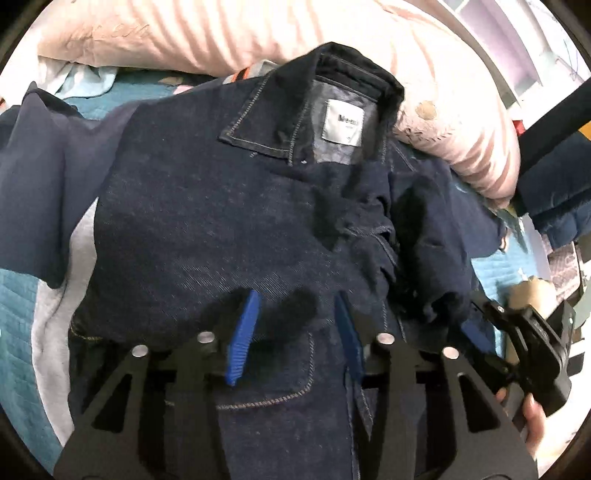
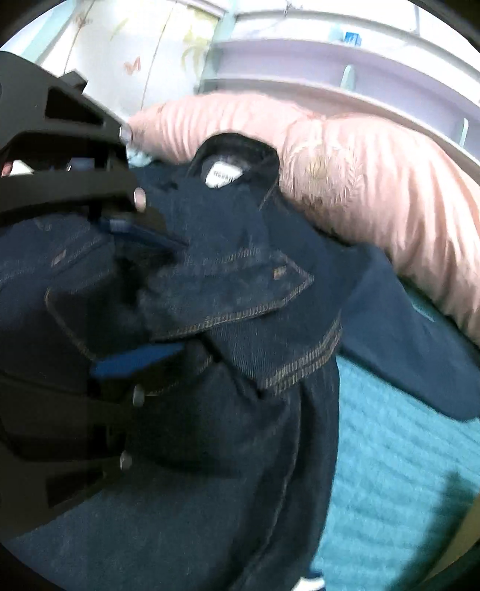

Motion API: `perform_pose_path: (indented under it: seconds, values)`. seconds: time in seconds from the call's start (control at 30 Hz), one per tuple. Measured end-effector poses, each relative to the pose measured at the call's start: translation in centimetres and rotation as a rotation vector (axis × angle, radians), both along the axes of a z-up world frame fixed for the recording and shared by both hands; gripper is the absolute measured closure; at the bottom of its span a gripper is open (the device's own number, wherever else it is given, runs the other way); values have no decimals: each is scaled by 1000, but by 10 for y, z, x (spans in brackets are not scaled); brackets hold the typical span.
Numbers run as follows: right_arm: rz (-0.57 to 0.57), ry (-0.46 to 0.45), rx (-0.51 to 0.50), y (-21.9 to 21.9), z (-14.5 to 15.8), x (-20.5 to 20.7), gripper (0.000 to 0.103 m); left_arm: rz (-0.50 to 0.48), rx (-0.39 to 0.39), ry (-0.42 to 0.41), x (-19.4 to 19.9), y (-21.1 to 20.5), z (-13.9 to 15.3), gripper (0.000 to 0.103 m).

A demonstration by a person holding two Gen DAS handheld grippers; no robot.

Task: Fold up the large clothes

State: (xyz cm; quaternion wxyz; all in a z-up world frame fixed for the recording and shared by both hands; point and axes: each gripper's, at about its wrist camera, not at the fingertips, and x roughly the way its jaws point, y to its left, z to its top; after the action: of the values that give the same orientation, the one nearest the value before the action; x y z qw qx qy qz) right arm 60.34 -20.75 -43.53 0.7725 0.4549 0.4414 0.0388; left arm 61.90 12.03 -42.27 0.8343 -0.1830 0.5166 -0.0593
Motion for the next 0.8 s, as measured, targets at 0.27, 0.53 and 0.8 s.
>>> perform_pose_path:
  seconds: [0.27,0.53,0.8]
  values:
    - [124,-351,-280,53,95,0,97,31,-19,-43,-19,18,17,49]
    - [624,-529,-194,209,128,31,100,134,66,-74,-40,61,35,47]
    - [664,-477,-132,194,108,36,87,186,103,-75,-47,81,33,46]
